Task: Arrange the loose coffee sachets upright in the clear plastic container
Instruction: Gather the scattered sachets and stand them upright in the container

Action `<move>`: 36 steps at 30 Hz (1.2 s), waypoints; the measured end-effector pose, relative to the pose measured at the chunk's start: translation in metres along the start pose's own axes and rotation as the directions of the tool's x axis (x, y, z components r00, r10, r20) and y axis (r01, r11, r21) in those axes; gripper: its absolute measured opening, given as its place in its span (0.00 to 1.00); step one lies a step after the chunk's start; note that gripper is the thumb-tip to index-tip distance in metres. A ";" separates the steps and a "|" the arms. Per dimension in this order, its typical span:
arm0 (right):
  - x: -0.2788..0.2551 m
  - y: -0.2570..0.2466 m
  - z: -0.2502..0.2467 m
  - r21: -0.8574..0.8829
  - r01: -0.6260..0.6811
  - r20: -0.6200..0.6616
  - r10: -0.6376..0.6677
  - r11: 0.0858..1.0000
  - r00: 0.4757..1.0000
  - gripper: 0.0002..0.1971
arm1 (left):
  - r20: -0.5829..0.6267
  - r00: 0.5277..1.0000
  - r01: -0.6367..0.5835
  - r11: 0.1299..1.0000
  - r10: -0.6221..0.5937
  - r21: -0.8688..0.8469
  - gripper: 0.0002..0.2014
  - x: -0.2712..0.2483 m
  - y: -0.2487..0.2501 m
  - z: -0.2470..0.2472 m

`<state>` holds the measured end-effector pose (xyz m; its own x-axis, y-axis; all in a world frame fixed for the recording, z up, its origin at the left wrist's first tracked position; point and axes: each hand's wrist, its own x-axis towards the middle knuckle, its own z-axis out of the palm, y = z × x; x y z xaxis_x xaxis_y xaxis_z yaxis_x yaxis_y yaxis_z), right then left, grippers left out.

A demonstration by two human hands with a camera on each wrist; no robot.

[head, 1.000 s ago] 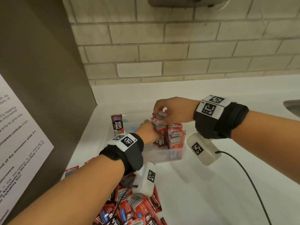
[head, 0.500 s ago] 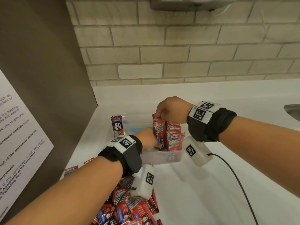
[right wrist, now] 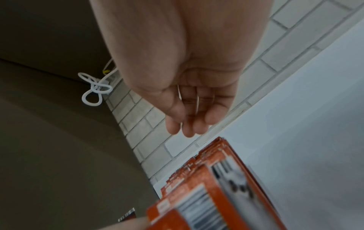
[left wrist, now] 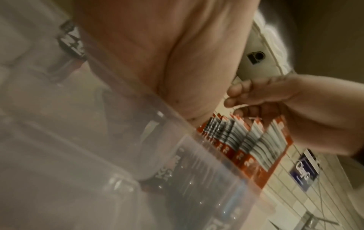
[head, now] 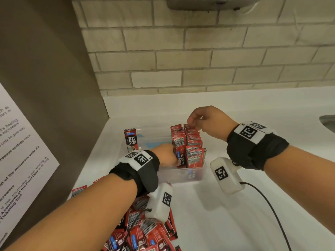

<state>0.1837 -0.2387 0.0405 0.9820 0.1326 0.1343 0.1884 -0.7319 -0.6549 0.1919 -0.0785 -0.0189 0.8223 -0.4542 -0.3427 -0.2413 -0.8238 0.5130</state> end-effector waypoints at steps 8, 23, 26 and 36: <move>-0.013 0.008 0.001 0.170 -0.047 -0.098 0.065 0.984 0.993 0.11 | -0.010 1.000 0.003 0.995 -0.004 -0.100 0.12 -0.013 0.014 -0.006; -0.072 -0.039 0.008 0.689 -0.050 -0.060 0.126 0.723 0.990 0.13 | -0.356 0.931 -0.028 0.952 -0.086 -0.304 0.29 -0.091 -0.018 -0.044; -0.092 -0.037 0.035 0.711 -0.268 0.232 0.144 0.650 0.962 0.11 | -0.437 0.886 -0.074 0.885 -0.153 -0.459 0.22 -0.144 -0.043 -0.037; -0.153 -0.006 0.073 0.184 -0.464 0.632 0.258 0.866 0.731 0.25 | -0.224 0.920 0.190 0.866 -0.322 -0.463 0.23 -0.256 -0.118 0.042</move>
<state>0.0334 -0.2054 -0.0306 0.7739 0.3305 -0.5402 -0.2907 -0.5724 -0.7667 -0.0120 0.1211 -0.0243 0.9496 -0.0767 -0.3038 0.1860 -0.6423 0.7436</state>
